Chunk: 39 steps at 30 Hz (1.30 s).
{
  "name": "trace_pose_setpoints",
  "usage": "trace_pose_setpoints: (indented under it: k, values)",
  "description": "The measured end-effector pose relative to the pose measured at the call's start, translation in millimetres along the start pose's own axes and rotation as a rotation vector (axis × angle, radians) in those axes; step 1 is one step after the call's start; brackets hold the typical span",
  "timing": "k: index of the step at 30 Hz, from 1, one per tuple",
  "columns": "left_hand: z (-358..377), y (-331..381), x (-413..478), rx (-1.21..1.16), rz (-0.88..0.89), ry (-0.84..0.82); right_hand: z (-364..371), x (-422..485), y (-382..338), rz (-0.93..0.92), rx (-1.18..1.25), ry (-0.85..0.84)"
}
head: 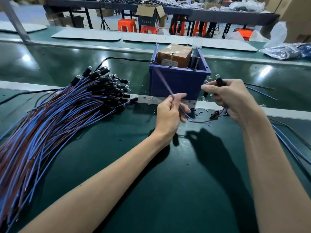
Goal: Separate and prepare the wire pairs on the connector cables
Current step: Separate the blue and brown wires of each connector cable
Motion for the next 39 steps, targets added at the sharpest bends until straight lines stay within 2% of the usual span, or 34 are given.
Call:
trace_pose_setpoints:
  k: [3,6,10,15,19,22,26,39]
  values:
    - [5.5,2.8,-5.7,0.039,0.017,-0.135,11.4,-7.5,-3.0,0.017,-0.041,-0.108]
    - [5.9,5.2,-8.7,0.058,0.008,-0.168,24.4,-18.2,-5.0,0.015,-0.070,-0.244]
    - [4.3,5.2,-8.6,0.065,0.011,-0.148,29.1,-21.8,-6.9,0.041,-0.077,-0.225]
    - [-3.1,6.5,-2.3,0.039,0.014,0.041,29.9,-21.5,-9.5,0.154,0.054,-0.211]
    - [-13.7,6.0,3.7,0.022,-0.005,0.206,22.2,-13.0,-5.4,0.138,-0.014,-0.139]
    - [-16.0,2.5,4.9,0.077,-0.029,0.259,18.3,-10.0,-0.3,0.121,-0.085,-0.137]
    - [-13.4,-1.6,4.2,0.171,-0.069,0.228,20.7,-11.3,3.5,0.094,-0.188,-0.207]
    - [-6.5,2.2,-1.5,0.265,-0.052,0.091,26.5,-18.2,-0.2,0.018,-0.259,-0.320]
Point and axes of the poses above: each hand's wrist, its own x-axis towards the middle knuckle, its own z-axis out of the palm, y = z × x, the point moved 5 cm from there along x, towards the middle knuckle, and after that the axes turned 14 degrees about y, right-handed, at the moved point
